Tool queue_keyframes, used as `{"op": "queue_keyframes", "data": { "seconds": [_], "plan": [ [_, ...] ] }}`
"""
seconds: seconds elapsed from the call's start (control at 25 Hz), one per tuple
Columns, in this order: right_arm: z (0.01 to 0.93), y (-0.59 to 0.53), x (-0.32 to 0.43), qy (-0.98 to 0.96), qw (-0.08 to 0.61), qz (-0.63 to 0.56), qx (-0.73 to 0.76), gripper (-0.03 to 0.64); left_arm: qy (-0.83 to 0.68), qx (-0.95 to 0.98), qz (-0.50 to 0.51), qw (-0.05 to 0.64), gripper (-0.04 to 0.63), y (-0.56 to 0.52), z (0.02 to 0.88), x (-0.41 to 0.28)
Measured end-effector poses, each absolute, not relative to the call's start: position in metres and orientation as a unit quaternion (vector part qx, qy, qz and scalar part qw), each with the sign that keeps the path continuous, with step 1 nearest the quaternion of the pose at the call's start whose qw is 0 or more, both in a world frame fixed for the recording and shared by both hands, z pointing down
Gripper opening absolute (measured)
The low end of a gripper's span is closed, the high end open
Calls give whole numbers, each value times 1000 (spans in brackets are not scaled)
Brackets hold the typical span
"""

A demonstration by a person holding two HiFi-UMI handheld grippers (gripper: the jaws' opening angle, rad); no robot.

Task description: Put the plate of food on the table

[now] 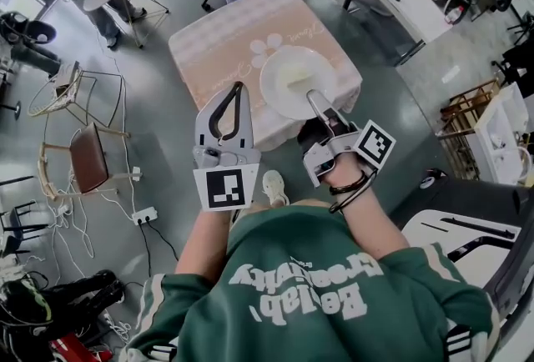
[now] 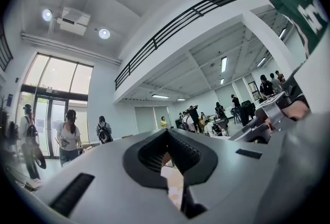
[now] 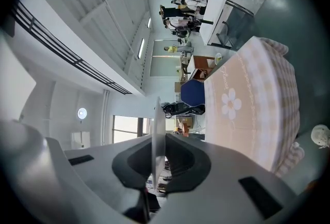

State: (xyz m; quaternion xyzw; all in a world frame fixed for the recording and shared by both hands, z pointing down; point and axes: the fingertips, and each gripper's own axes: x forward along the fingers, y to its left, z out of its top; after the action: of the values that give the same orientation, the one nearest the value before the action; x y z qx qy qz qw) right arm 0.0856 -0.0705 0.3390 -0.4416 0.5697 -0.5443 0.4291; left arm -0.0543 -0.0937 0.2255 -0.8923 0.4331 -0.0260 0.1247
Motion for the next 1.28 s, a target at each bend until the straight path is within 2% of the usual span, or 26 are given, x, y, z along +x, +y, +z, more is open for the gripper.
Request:
{"op": "queue_keyframes", "data": {
  "seconds": [0.44, 1.08, 1.28],
  "plan": [
    [352, -130, 73, 552, 425, -549, -461, 32, 419, -901, -32, 108, 9, -160, 238, -68],
    [359, -153, 81, 549, 412, -546, -480, 34, 429, -898, -38, 88, 9, -185, 262, -75],
    [362, -155, 80, 550, 404, -551, -480, 32, 425, -899, -40, 100, 9, -189, 267, -74]
  ]
}}
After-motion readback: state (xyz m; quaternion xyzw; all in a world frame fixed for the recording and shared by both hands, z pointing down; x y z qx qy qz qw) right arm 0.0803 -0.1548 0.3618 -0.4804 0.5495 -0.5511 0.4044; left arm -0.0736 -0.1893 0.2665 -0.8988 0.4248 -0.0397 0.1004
